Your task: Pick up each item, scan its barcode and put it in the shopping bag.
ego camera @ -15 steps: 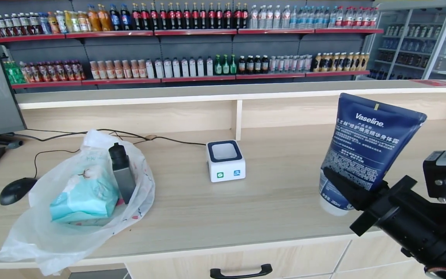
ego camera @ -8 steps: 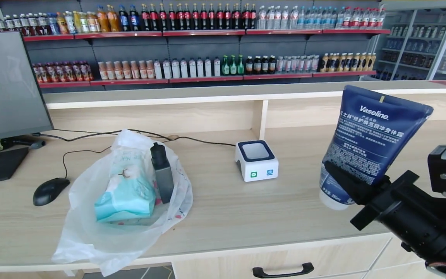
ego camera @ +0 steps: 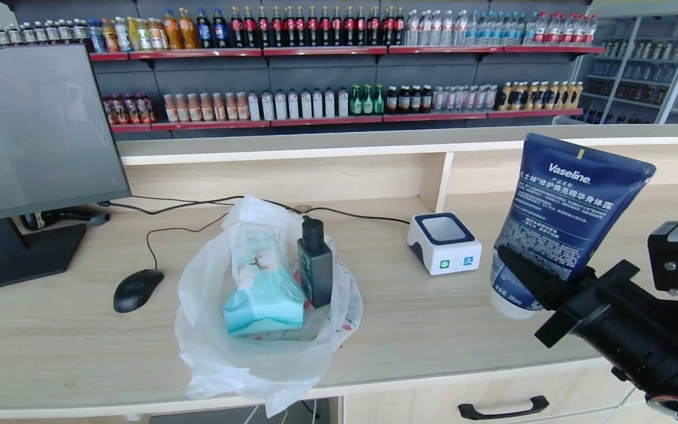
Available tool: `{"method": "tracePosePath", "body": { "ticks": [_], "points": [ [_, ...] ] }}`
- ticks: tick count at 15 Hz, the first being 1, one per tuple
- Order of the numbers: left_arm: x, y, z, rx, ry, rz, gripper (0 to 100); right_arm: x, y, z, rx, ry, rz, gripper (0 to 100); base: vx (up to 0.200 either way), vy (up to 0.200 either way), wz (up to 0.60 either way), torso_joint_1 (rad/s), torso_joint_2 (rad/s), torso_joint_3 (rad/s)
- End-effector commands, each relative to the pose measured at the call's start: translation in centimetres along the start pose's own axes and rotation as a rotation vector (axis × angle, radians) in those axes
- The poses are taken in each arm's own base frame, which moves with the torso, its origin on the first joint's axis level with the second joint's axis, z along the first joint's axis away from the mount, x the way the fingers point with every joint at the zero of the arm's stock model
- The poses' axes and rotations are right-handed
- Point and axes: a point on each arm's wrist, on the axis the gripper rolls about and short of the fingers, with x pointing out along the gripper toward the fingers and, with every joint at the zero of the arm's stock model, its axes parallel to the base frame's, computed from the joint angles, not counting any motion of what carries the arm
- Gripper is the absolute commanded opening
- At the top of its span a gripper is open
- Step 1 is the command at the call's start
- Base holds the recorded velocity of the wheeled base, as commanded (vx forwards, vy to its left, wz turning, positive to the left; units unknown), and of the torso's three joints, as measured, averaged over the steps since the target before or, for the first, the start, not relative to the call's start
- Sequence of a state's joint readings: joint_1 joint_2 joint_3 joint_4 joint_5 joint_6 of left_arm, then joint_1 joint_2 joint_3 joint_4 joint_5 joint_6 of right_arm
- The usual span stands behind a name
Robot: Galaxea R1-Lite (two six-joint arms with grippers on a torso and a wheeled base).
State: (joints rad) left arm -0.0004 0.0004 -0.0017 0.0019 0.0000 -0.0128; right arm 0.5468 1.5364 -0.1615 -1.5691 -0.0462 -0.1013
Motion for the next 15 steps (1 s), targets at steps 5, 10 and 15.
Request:
{"method": "tracePosePath", "body": {
  "ticks": [5, 10, 15],
  "points": [
    [0.0, 0.0, 0.0, 0.007, -0.001, -0.003, 0, 0.0, 0.0, -0.1, 0.000, 0.006, 0.000, 0, 0.000, 0.000, 0.00, 0.000, 0.00, 0.000],
    [0.0, 0.0, 0.0, 0.008, -0.001, -0.003, 0, 0.3, 0.0, 0.2, -0.004, -0.013, 0.000, 0, 0.160, 0.000, 0.00, -0.001, 0.00, 0.002],
    [0.0, 0.0, 0.0, 0.008, -0.001, -0.001, 0, 2.6, -0.8, 1.3, -0.119, -0.087, 0.002, 0, 0.040, 0.000, 0.00, 0.001, 0.00, 0.001]
  ]
}}
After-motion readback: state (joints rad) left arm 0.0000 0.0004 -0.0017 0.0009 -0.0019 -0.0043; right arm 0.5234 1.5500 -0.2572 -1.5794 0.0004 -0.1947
